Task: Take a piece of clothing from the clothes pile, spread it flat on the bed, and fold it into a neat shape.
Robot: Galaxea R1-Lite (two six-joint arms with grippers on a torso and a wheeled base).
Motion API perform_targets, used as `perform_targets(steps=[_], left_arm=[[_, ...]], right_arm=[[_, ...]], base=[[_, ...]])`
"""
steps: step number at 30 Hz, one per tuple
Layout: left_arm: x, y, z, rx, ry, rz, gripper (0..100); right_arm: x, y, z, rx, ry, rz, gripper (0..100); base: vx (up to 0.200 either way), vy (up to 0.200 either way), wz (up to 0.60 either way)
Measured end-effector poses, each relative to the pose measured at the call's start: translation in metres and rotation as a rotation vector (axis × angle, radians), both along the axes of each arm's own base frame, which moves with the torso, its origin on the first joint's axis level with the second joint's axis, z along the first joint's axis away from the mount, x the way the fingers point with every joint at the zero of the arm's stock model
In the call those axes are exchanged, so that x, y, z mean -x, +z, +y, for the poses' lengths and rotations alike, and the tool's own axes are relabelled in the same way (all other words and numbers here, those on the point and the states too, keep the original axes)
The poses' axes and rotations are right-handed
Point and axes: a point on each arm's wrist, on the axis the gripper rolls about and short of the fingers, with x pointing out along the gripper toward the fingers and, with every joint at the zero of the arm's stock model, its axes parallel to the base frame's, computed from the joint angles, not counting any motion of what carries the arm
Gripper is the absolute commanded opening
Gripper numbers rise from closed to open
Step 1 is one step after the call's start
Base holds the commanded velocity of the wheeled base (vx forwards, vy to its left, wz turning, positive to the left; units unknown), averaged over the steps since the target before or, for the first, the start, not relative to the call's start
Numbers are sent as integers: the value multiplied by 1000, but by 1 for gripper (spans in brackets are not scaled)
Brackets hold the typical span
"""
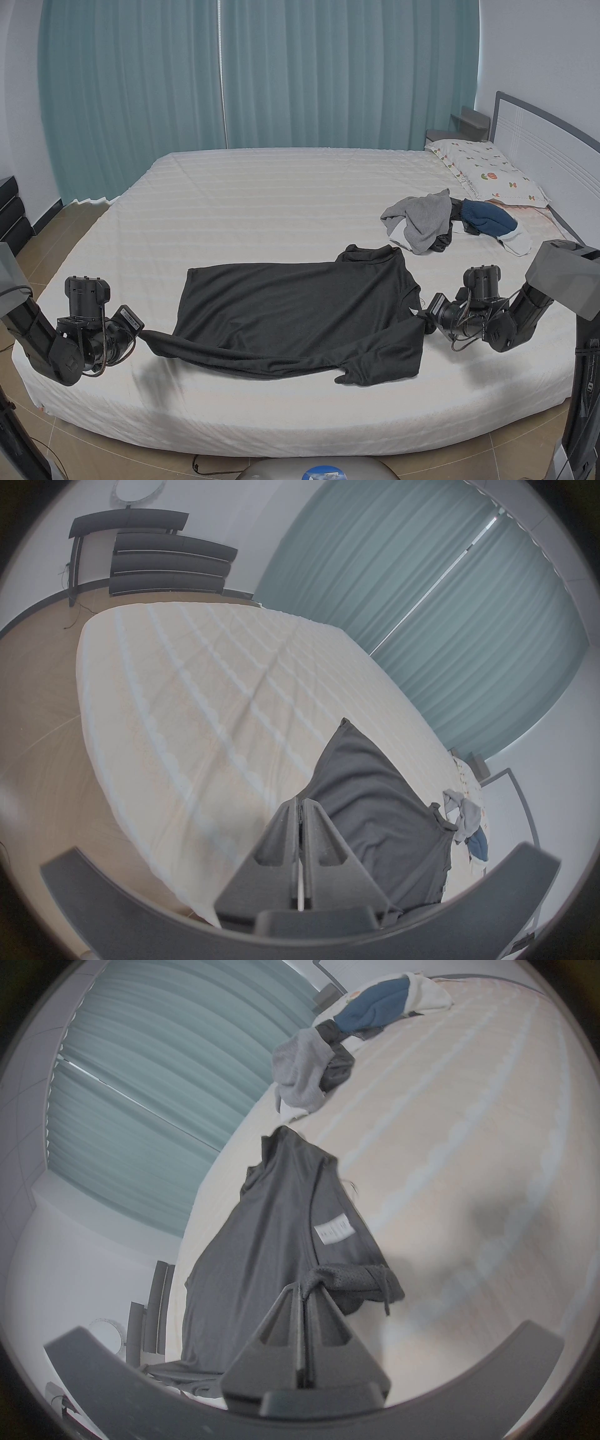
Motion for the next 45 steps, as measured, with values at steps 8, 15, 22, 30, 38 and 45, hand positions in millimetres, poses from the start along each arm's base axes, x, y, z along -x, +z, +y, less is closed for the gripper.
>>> perform_targets(steps=[8, 15, 22, 30, 38, 45], left_arm=[[-13, -8, 2, 47, 42, -69, 0], [-18, -20, 2, 69, 57, -54, 0], [-19, -23, 2, 98, 71, -63, 0], [-18, -24, 0, 104, 69, -58, 0], [-17, -25, 0, 104, 68, -55, 0], [-16, -25, 0, 106, 65, -51, 0]], right_arm=[[-41, 13, 7, -7, -5, -63, 0], [-71, 14, 14, -12, -3, -125, 0], [-93, 10, 22, -8, 0, -148, 100], [-103, -7, 34, 13, -15, -154, 100], [-78, -7, 27, 0, 28, -71, 100], [-31, -3, 20, -31, 130, 58, 100]], base=[[0, 0, 0], [0, 0, 0], [0, 0, 0], [0, 0, 0], [0, 0, 0], [0, 0, 0]])
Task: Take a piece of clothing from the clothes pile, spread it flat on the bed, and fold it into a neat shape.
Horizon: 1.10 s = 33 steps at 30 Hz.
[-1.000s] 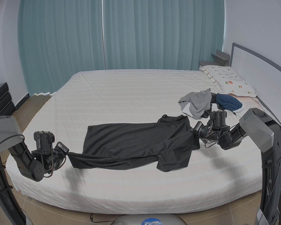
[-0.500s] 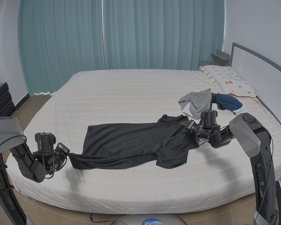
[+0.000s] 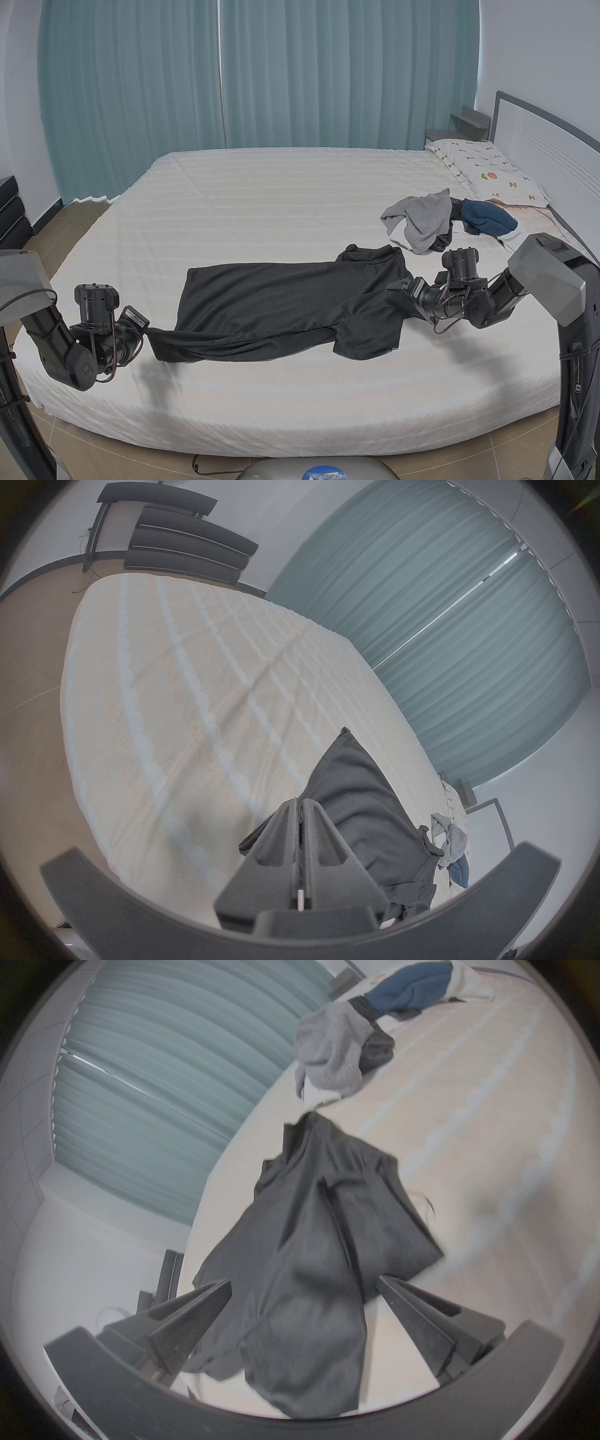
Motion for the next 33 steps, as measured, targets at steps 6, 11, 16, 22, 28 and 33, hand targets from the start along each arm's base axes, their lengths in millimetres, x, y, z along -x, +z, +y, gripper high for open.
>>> perform_targets(steps=[6, 11, 16, 22, 28, 33], left_arm=[[1, 0, 0, 8, -14, 3, 0], [3, 0, -1, 10, -19, 5, 0], [4, 1, -1, 11, -20, 2, 0], [5, 2, -1, 7, -22, 4, 0], [8, 3, -1, -13, -43, 16, 0], [17, 3, 0, -78, -109, 49, 0]], right_arm=[[33, -5, 8, 7, 107, 73, 100], [39, -12, 23, 14, 158, 96, 0], [36, -20, 35, 27, 169, 103, 0], [38, -24, 33, 56, 144, 130, 0], [53, -7, 11, 69, 105, 211, 0], [84, 13, -10, 86, 82, 289, 0]], base=[[0, 0, 0], [0, 0, 0], [0, 0, 0], [0, 0, 0], [0, 0, 0], [0, 0, 0]])
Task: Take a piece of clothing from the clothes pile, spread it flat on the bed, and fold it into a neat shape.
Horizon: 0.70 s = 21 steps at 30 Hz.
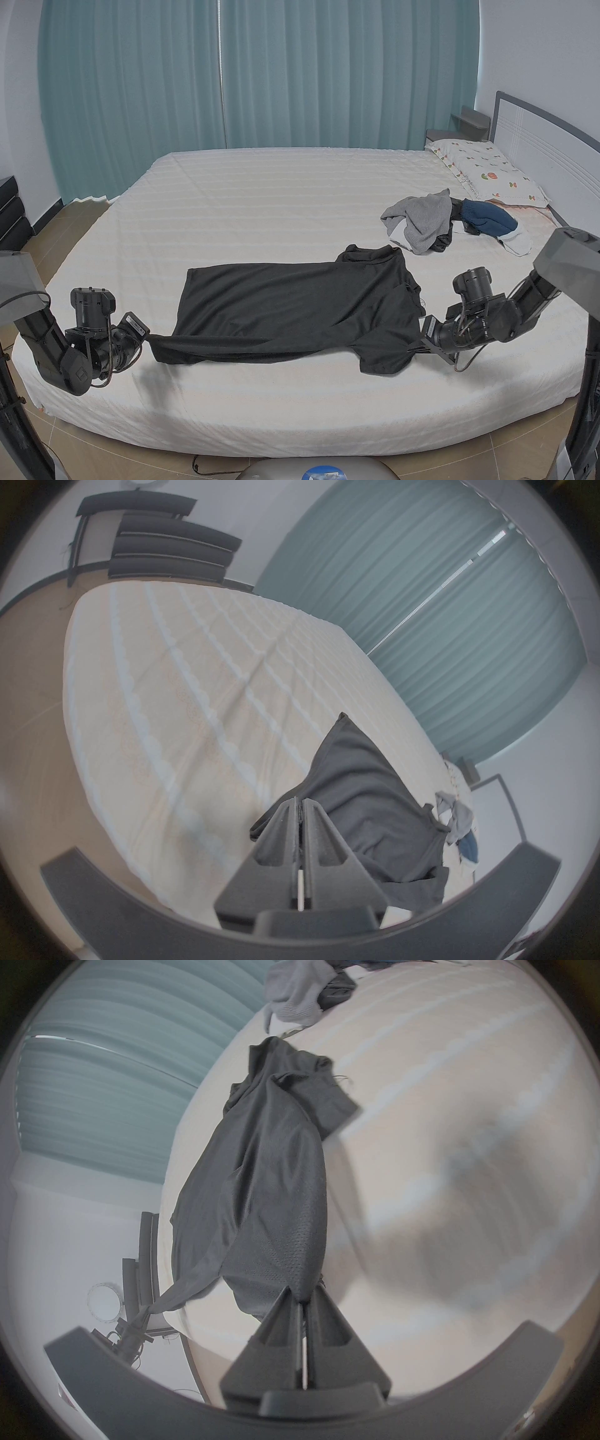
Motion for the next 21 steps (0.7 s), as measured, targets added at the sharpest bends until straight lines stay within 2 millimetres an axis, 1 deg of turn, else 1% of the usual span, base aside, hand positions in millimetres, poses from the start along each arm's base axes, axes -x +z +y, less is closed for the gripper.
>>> perform_targets(steps=[7, 12, 15, 17, 21], left_arm=[[21, -5, 1, -109, -98, 128, 0], [40, -11, 1, -164, -169, 288, 0], [49, -14, 0, -187, -208, 365, 0], [53, -15, -2, -198, -230, 396, 0], [57, -16, -5, -208, -257, 416, 0]], right_arm=[[66, 8, -19, 62, 49, 102, 0], [111, 8, -28, 116, 125, 146, 0], [130, 6, -31, 138, 158, 166, 0], [138, 5, -33, 146, 165, 178, 0], [145, 2, -36, 154, 173, 197, 0]], base=[[0, 0, 0], [0, 0, 0], [0, 0, 0], [0, 0, 0], [0, 0, 0]])
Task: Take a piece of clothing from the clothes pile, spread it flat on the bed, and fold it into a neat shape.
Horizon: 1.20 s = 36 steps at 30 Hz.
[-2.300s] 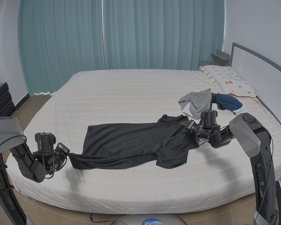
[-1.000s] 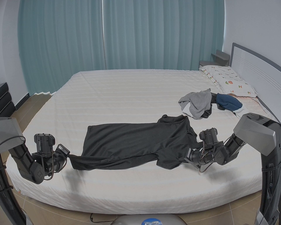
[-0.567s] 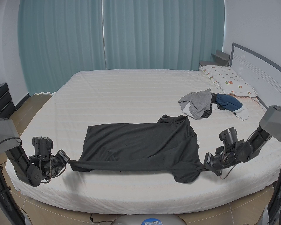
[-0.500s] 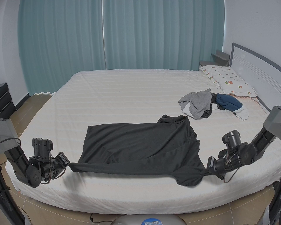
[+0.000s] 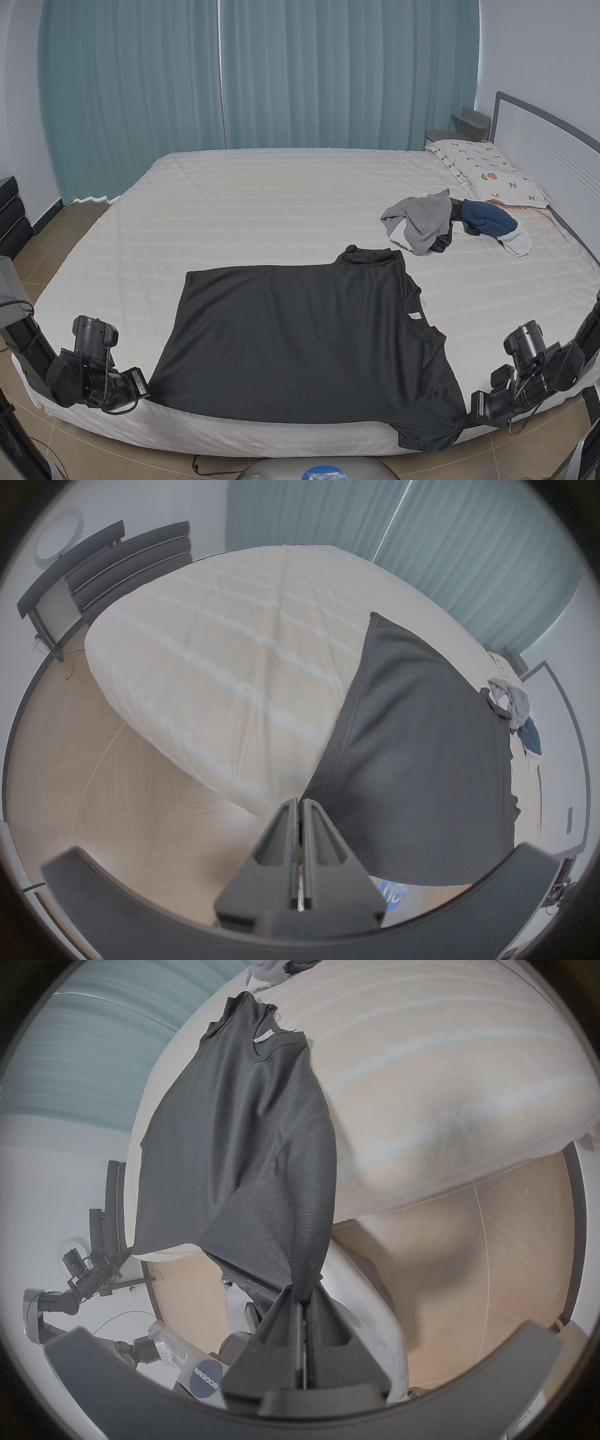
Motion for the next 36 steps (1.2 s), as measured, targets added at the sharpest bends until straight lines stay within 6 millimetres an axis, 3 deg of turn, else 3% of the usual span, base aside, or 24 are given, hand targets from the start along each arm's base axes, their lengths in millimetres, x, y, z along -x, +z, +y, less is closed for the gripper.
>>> perform_targets(steps=[1, 2, 3, 13, 19, 25, 31, 36], left_arm=[[2, -1, -1, -1, -5, 14, 0], [2, -2, -2, -1, -8, 20, 0], [2, -2, -2, -1, -11, 24, 100], [1, -2, -7, 7, -23, 25, 100], [-13, 7, -8, 83, 61, -47, 100], [-24, 21, -10, 192, 90, -109, 100], [-32, 32, -11, 267, 138, -158, 100], [-36, 37, -10, 328, 145, -173, 100]], right_arm=[[1, -1, -1, 3, 4, 5, 0], [1, -2, -1, 4, 5, 9, 100], [2, -4, -1, 6, 6, 14, 100], [-15, -3, -14, -14, -64, -40, 100], [-43, 17, -31, -58, -134, -204, 100], [-59, 25, -32, -88, -137, -306, 100], [-64, 25, -26, -123, -141, -301, 100], [-67, 18, -23, -125, -134, -293, 100]], base=[[0, 0, 0], [0, 0, 0], [0, 0, 0], [0, 0, 0], [0, 0, 0], [0, 0, 0], [0, 0, 0], [0, 200, 0]])
